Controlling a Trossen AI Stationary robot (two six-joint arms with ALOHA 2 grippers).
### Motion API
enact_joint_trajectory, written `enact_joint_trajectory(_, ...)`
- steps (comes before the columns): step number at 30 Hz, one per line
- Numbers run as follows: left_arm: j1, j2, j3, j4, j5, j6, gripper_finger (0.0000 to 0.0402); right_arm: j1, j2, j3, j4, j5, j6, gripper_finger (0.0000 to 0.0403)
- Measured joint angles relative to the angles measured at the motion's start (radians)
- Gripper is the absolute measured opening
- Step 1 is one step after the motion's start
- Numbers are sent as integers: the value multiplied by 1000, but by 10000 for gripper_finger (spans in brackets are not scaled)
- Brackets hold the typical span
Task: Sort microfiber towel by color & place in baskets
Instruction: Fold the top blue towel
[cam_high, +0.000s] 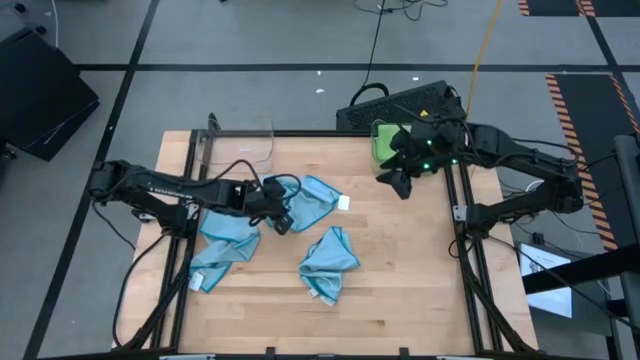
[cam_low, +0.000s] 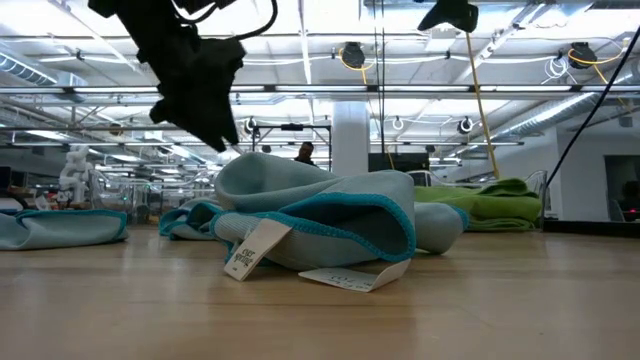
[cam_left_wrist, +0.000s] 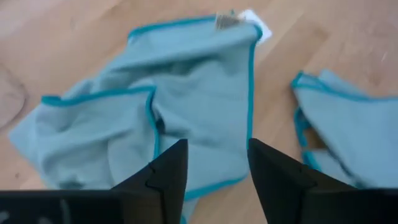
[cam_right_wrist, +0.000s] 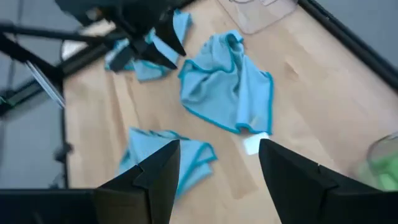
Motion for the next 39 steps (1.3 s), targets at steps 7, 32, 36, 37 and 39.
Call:
enact_joint_trajectory(7,13,77,10,15,28,8,181,-66,-21,0,-62,0,-177,210)
enact_joint_trajectory(32,128,263,12,198,-59,129,182,-223,-37,0,-43,-183,-305,210)
enact_joint_trajectory(36,170,263,11,198,-68,225,182,-247,-37,0,-22,-182,-291,210)
enact_joint_trajectory(37,181,263,11,198,-68,241,182,-253,-37,0,-15,-182,-282,210)
enact_joint_trajectory(39,200,263,11,198,-59,278,182,-263,-37,0,-4,-182,-266,210)
